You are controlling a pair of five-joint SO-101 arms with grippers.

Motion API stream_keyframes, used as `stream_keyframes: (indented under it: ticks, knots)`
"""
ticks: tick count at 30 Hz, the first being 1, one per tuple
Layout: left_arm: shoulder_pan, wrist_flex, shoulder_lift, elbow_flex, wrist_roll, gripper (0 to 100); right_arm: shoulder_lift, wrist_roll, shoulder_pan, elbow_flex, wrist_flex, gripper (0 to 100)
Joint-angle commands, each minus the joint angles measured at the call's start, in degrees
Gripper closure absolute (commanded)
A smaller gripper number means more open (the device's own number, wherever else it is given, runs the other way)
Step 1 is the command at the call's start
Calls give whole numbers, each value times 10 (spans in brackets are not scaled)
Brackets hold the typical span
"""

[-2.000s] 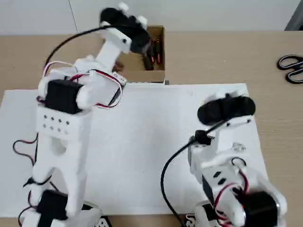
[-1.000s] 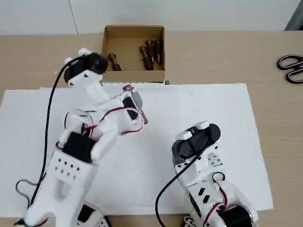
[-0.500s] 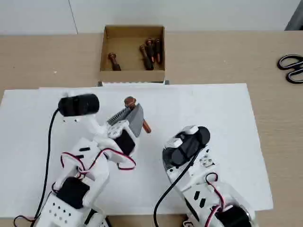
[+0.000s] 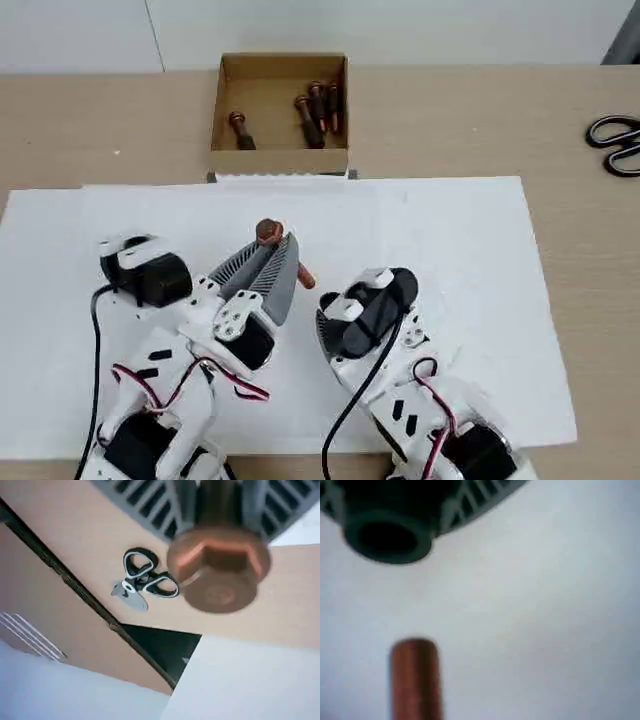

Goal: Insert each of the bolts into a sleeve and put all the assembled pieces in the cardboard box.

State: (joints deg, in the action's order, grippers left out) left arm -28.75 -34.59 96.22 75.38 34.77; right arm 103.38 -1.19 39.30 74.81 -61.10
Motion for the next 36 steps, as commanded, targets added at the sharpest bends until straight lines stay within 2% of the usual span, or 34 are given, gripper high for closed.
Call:
stream_keyframes:
  ticks: [1, 5, 12, 19, 24, 29, 36]
  knots:
    - [-5, 20, 33, 16, -3, 994, 5, -9, 13, -3, 21, 996]
    - [-5, 20, 53, 34, -3, 994, 5, -39, 23, -3, 25, 996]
    - [-8, 18, 56, 35, -2, 994, 5, -41, 22, -2, 61, 996]
    - [-63, 18, 56, 35, -2, 994, 5, -41, 22, -2, 62, 996]
    - [-69, 17, 55, 36, -2, 994, 5, -42, 22, -4, 62, 996]
    - [-76, -34, 55, 50, -2, 994, 5, -46, 22, -6, 66, 996]
    - [-124, -149, 55, 57, -3, 994, 5, -125, 22, -6, 122, 996]
